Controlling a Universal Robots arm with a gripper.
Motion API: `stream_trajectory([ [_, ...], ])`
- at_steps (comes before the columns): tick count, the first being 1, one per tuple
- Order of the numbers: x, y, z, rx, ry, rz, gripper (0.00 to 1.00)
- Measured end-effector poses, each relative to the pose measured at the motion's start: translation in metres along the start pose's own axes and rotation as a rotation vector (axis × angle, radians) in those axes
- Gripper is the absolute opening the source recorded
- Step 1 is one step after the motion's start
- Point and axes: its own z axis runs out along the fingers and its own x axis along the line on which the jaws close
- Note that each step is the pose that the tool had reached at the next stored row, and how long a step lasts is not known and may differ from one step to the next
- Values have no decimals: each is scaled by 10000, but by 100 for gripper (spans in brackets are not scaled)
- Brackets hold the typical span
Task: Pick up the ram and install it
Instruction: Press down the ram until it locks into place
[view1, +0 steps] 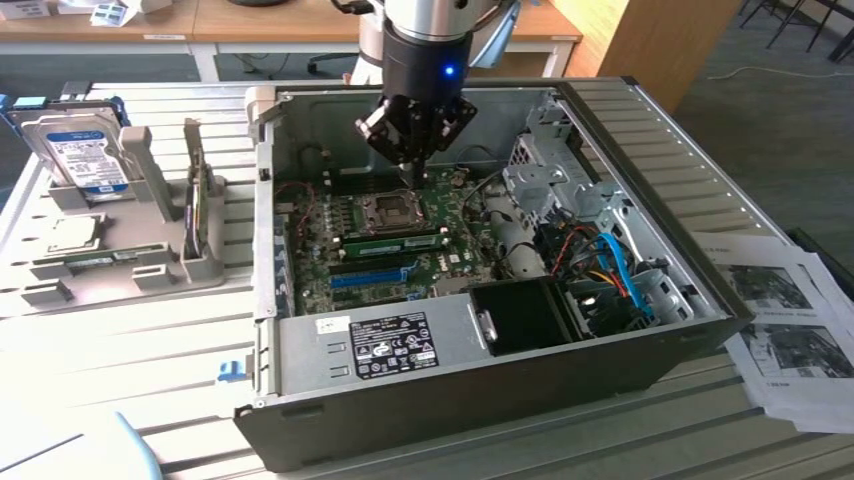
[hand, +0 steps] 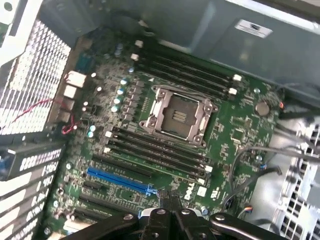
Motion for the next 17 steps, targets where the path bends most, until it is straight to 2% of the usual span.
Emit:
stream_trajectory([
  [17, 0, 0, 0, 71, -85, 3072, 9],
])
